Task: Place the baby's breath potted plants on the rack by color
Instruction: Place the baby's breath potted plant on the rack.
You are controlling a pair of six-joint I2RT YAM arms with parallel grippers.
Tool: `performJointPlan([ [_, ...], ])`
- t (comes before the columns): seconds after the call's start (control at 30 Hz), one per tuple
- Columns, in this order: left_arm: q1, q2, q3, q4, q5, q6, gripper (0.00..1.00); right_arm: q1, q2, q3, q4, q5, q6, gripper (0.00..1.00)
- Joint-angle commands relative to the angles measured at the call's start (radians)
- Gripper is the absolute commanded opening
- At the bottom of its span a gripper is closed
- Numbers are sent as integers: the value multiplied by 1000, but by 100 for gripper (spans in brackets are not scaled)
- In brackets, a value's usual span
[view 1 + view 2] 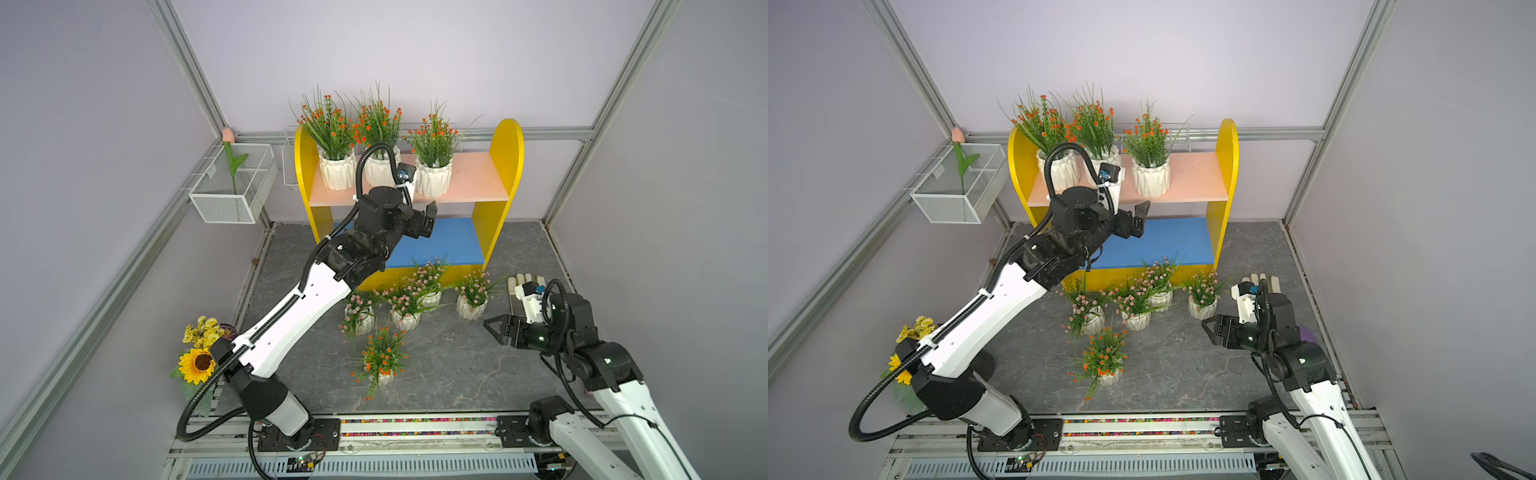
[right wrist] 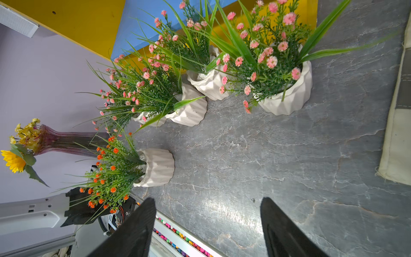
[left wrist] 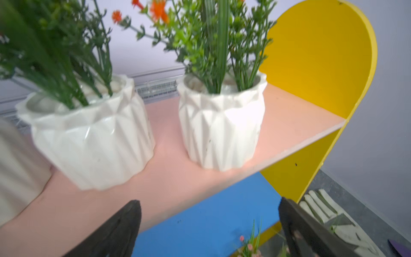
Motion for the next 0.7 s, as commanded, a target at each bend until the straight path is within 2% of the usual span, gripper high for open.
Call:
performJointPlan([
  [0.0, -8, -138, -109, -50, -27, -51, 100, -4, 5, -39, 67, -8, -11, 77],
  [0.33, -14, -542, -489, -319, -161, -298, 98, -5, 57, -124, 231, -34, 8, 75],
  [0.47, -14, -598, -551, -425, -164, -382, 93, -2, 84, -143, 250, -55, 4, 74],
  [0.67, -14, -571, -564, -631, -163, -504, 87, -2, 73, -149, 234, -36, -3, 74],
])
